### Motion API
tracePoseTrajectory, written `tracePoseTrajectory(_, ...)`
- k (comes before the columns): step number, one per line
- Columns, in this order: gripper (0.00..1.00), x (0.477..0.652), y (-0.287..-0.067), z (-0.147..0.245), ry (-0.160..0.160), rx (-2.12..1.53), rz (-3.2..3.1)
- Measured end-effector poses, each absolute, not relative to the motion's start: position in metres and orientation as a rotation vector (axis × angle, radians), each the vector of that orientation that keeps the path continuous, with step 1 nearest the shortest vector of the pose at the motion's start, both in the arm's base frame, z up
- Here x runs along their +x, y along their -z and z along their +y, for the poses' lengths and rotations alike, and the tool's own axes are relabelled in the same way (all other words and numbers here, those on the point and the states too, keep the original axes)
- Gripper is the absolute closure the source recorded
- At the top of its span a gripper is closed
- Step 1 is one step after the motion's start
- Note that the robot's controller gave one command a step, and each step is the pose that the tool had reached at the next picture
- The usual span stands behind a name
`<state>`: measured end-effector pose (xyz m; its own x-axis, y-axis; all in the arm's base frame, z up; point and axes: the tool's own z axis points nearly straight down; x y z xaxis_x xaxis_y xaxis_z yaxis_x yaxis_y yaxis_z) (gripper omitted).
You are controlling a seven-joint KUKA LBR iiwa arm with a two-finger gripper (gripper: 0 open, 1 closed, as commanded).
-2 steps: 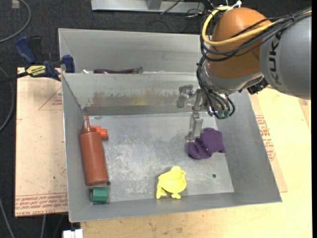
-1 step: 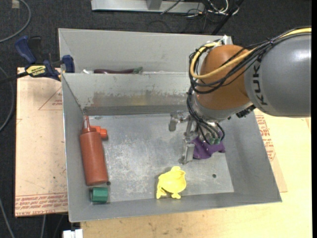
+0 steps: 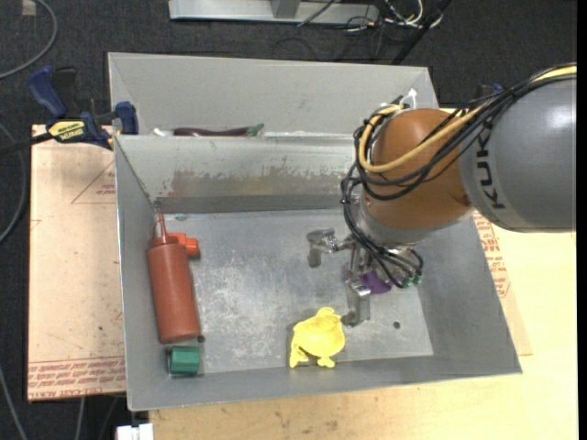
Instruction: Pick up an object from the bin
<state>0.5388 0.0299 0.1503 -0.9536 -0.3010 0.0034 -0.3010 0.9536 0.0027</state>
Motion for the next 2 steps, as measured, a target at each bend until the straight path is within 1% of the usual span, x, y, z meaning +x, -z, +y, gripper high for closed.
tracePoseTrajectory(1,0.00,0.495,-0.124,0.045,0.003,0.341,-3.125)
tracePoseTrajectory(2,0.00,0.491,-0.088,0.048,0.005,0.788,-3.045)
